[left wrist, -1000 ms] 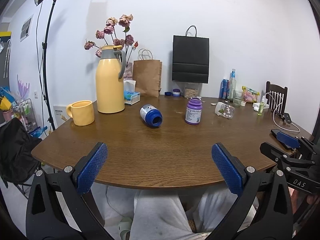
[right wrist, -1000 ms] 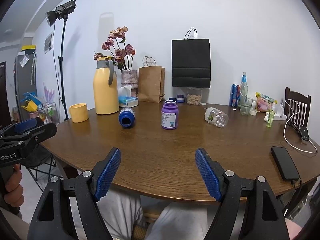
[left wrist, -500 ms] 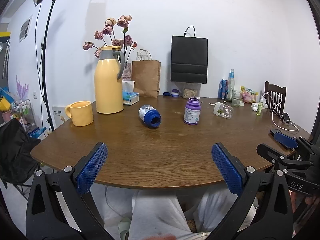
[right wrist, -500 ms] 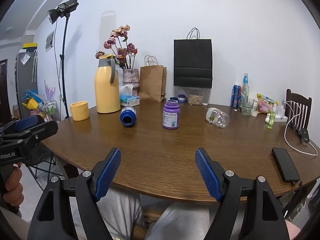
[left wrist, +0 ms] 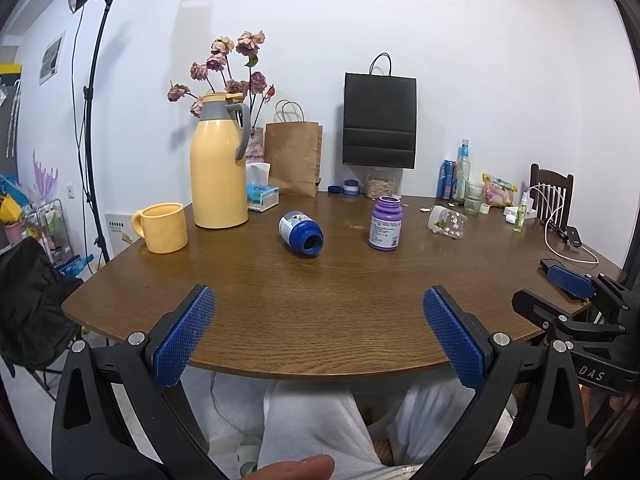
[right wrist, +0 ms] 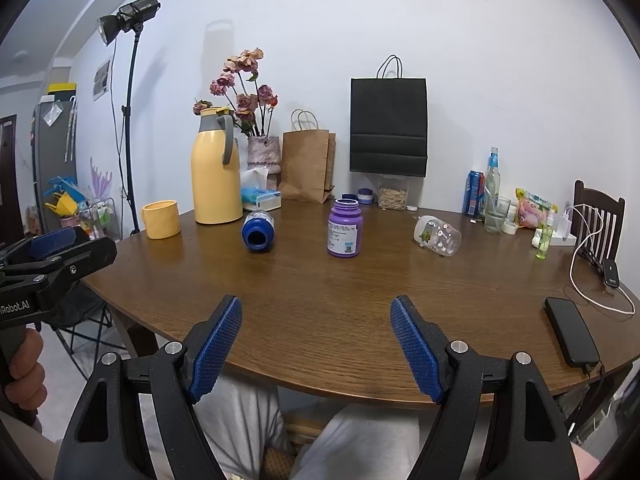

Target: Flip cup upright

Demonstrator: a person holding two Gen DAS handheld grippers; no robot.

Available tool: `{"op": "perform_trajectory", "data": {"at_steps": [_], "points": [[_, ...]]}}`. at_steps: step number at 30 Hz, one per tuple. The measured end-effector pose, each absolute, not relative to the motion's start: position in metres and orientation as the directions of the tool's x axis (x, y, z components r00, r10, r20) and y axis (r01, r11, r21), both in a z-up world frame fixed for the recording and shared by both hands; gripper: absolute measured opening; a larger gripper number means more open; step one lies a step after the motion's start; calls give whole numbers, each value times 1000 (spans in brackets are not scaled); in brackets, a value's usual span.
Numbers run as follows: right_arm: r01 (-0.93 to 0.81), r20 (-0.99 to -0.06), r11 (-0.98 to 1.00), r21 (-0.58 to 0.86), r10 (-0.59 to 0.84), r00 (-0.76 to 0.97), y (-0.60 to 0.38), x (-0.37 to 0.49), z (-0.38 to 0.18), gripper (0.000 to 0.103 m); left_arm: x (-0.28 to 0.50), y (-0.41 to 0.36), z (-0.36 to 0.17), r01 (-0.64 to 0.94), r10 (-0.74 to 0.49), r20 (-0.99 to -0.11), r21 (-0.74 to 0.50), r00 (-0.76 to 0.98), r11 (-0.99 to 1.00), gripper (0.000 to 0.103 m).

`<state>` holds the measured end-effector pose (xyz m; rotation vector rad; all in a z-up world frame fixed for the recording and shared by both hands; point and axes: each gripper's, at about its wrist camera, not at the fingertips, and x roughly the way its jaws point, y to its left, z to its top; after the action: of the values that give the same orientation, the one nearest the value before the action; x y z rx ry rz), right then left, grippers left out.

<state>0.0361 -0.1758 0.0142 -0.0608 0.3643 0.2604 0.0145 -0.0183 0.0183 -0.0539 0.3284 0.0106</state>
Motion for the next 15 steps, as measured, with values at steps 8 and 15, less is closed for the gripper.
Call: {"op": "perform_trajectory", "data": {"at_steps": [8,15], "points": [[-263,-358,965,-18,239,902,-176,35,14,81,15,-18,18,-18,1,-322,-51,947,999,103],[-263,-359,965,-17,239,902,-176,35,15,81,15,-19,19,-18,1,-322,-51,947,999,103]]}}
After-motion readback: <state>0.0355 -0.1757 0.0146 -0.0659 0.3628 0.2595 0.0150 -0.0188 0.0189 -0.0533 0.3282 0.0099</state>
